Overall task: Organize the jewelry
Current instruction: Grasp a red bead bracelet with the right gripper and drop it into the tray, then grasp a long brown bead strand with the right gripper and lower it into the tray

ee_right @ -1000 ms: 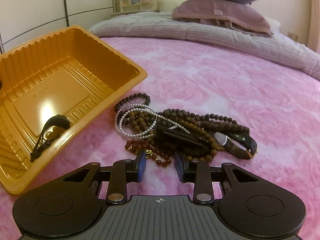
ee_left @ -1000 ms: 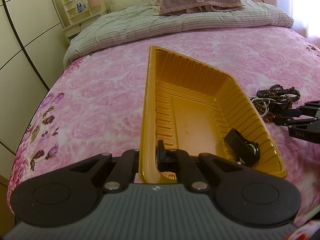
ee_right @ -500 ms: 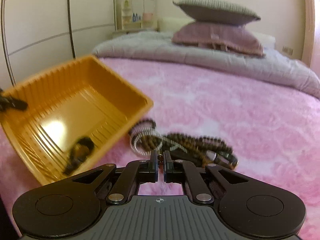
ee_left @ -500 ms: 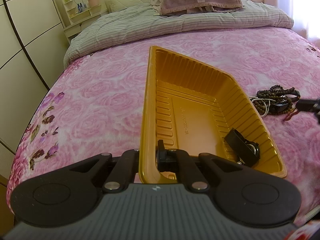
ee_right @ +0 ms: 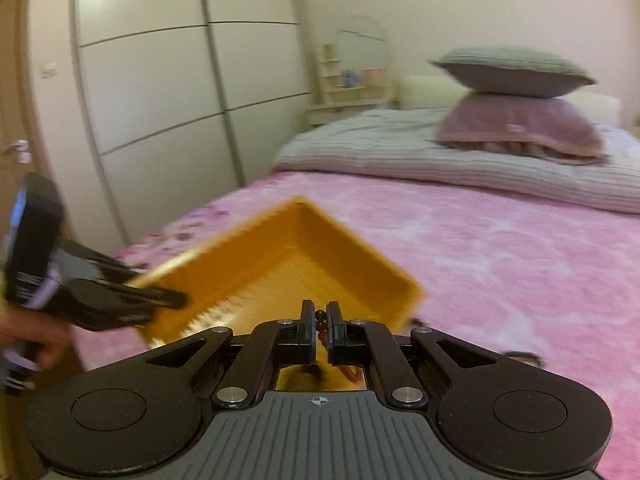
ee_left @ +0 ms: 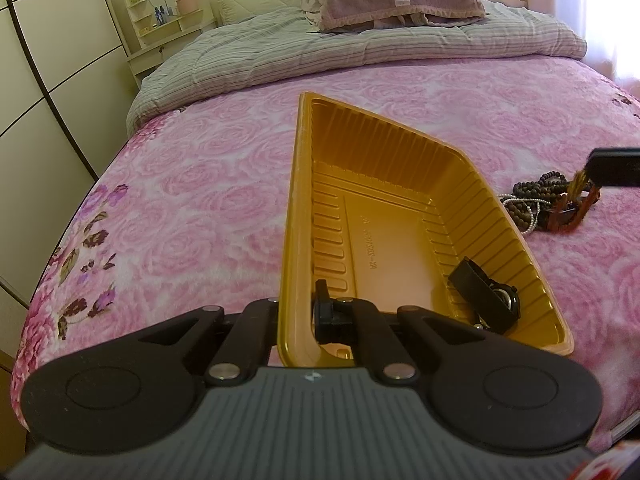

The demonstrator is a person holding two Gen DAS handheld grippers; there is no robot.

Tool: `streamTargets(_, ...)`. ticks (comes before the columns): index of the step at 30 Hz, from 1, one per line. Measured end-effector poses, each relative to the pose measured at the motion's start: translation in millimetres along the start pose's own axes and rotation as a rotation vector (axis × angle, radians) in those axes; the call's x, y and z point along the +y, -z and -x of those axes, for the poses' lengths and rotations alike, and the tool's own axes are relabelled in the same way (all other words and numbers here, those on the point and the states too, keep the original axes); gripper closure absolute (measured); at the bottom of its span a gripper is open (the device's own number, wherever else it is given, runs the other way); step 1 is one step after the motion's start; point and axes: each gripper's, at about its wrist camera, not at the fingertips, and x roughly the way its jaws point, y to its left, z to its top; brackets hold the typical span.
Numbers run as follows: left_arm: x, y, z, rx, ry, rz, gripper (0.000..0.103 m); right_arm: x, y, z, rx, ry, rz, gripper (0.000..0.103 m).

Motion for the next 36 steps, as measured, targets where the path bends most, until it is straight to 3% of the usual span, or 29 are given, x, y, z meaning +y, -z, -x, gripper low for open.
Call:
streamTargets(8,1.3,1.5,0.7,-0.005,0.004,0.007,0.1,28.4,11.0,-34.2,0.087,-0.102,0.036,0.098)
streamTargets(18,2.3,2.3,0.4,-0.006,0.005,0.012,0.1,23.8,35.7,-56.1,0.145,-0.094,0.015,0.098)
streamTargets(22,1.3,2.1,0.0,-0.006,0.005,0.014,0.1,10.9,35.5,-49.5,0.121,-0.024,-0.011,0.091)
streamTargets(24,2.0,2.3,0.1,-0.006,0.006,0.013,0.1,0.9,40.8,-43.9,0.116,0.039,-0.023,0.081)
streamTargets(26,2.0,2.3,0.0,-0.007,0.006,0.013,0.1,-11.9,50.8,-40.3,0.135,0.113,-0.031,0.078)
streamTargets(31,1.5,2.1,-0.8,-0.006,0.005,0.013,0.1,-52.6,76.0,-35.6,0.187,0.307,-0.051,0.077)
streamTargets(36,1.8,2.4,-0.3,-0.005,0.003,0.013,0.1,-104.8,86.1,-32.9,0.192,0.415,-0.192,0.077)
